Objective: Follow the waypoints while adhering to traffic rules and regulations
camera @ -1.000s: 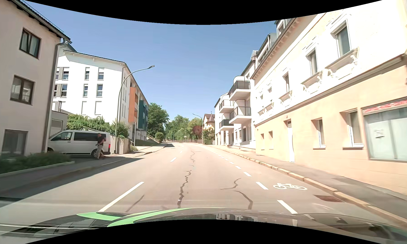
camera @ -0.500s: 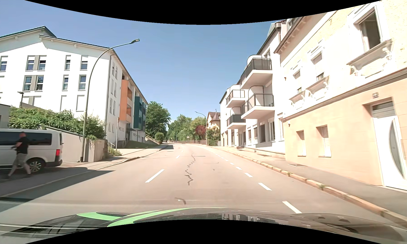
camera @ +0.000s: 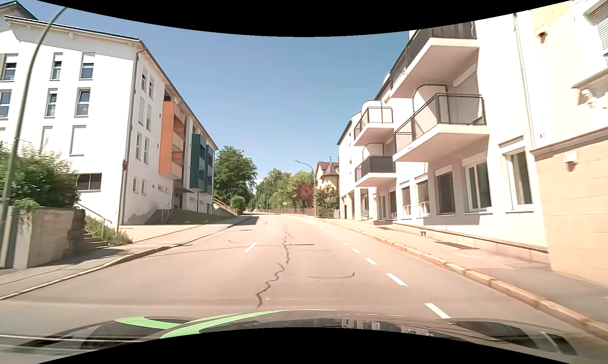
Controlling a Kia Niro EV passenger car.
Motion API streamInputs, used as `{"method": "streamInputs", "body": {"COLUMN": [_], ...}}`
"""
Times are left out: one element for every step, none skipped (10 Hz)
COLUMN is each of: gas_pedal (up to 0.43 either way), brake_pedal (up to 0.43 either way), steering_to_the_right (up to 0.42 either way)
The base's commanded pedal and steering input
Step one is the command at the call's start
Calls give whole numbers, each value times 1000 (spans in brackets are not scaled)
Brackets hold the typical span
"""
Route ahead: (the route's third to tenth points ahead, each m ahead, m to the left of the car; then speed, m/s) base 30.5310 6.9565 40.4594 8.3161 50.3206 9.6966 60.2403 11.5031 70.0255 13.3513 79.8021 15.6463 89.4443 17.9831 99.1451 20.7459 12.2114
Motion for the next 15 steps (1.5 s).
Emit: {"method": "streamInputs", "body": {"gas_pedal": [228,228,220,220,220,220,220,220,220,220,220,220,220,220,220], "brake_pedal": [0,0,0,0,0,0,0,0,0,0,0,0,0,0,0], "steering_to_the_right": [-17,-17,-17,-17,-17,-17,-17,-17,-17,-17,-17,-16,-16,-16,-16]}}
